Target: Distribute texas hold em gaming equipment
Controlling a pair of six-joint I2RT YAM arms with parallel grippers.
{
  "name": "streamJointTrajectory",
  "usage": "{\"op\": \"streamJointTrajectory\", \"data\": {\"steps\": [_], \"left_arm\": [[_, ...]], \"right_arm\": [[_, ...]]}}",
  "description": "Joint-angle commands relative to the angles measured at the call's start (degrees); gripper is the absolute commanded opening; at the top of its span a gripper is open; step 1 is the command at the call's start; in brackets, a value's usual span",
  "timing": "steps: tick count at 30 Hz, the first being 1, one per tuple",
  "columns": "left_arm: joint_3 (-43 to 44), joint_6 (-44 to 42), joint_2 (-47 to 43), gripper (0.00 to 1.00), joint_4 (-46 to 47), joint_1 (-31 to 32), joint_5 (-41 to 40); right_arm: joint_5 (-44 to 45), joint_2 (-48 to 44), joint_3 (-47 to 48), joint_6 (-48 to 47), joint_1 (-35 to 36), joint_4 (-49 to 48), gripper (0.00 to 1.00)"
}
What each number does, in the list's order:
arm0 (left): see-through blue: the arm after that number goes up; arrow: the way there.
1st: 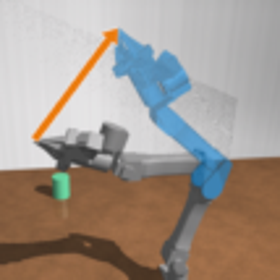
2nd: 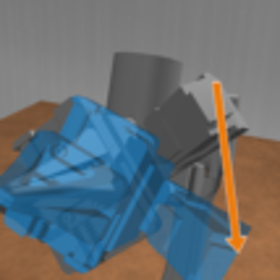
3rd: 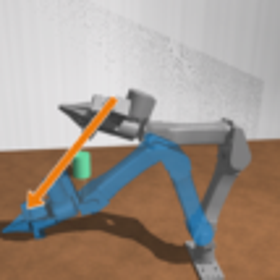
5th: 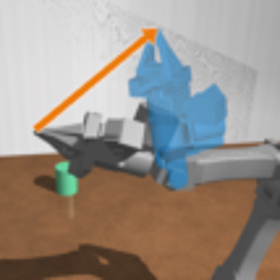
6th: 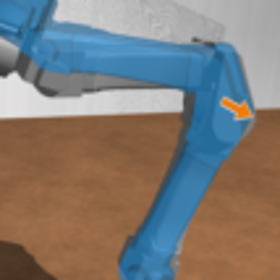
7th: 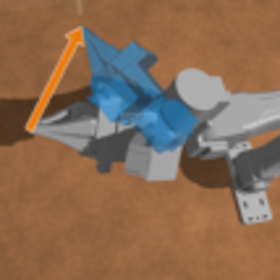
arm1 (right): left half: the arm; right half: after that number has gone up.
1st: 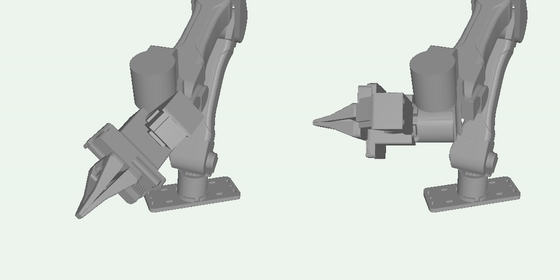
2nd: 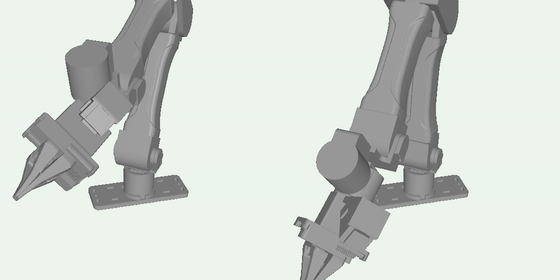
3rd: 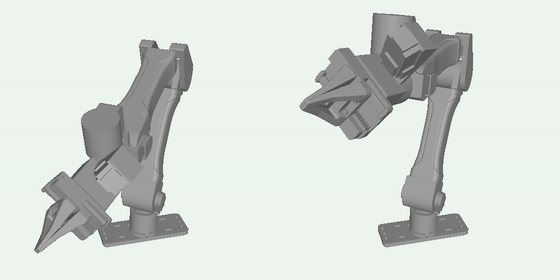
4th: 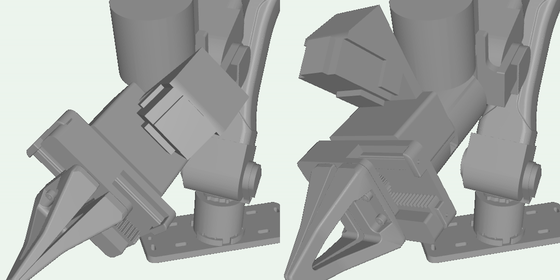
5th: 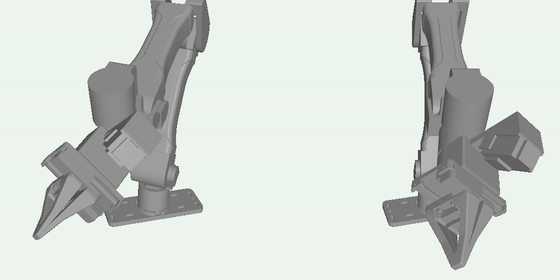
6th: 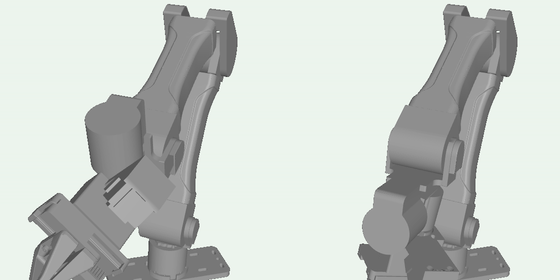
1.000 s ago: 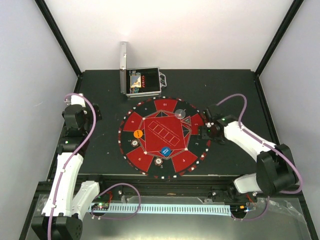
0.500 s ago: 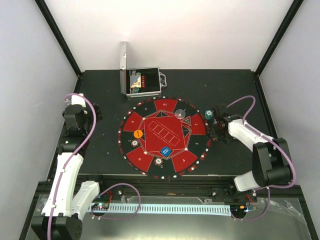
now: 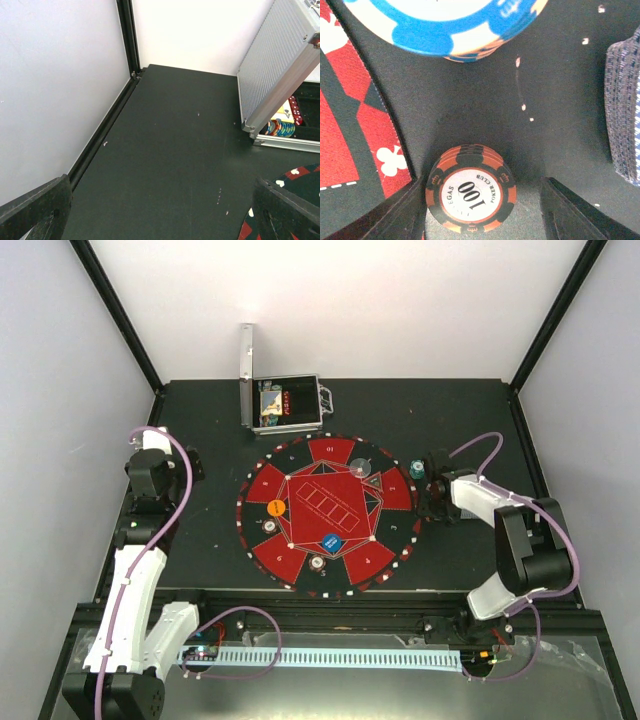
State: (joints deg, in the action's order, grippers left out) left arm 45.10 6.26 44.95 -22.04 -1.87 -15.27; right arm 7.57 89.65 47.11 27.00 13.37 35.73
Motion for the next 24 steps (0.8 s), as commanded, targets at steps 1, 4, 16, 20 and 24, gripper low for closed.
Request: {"op": "streamJointTrajectory", "data": {"steps": [1, 4, 16, 20, 24], "left_arm": [[1.47, 0.15, -0.83, 0.99, 0.96, 0.18, 0.44], [1.46, 0.14, -0.83, 0.99, 1.00, 0.20, 0.35], [1.48, 0.15, -0.92, 0.99, 1.06, 0.17, 0.41], [1.48, 0.15, -0.92, 0.99, 1.06, 0.15, 0.41], [1.42, 0.15, -0.92, 0.99, 1.04, 0.17, 0.41]], "right_arm": [[0.82, 1.43, 0.11, 0.04, -0.34, -1.75, 0.61], [1.20, 1.74, -0.44, 0.36, -0.39, -1.71, 0.60], [-0.11, 3.16, -1.15, 0.24, -0.45, -2.31, 0.51], [-1.09, 3.21, -1.22, -0.06, -0.45, -2.41, 0.46], [-2.59, 3.20, -1.48, -0.61, -0.44, -2.82, 0.42]]}}
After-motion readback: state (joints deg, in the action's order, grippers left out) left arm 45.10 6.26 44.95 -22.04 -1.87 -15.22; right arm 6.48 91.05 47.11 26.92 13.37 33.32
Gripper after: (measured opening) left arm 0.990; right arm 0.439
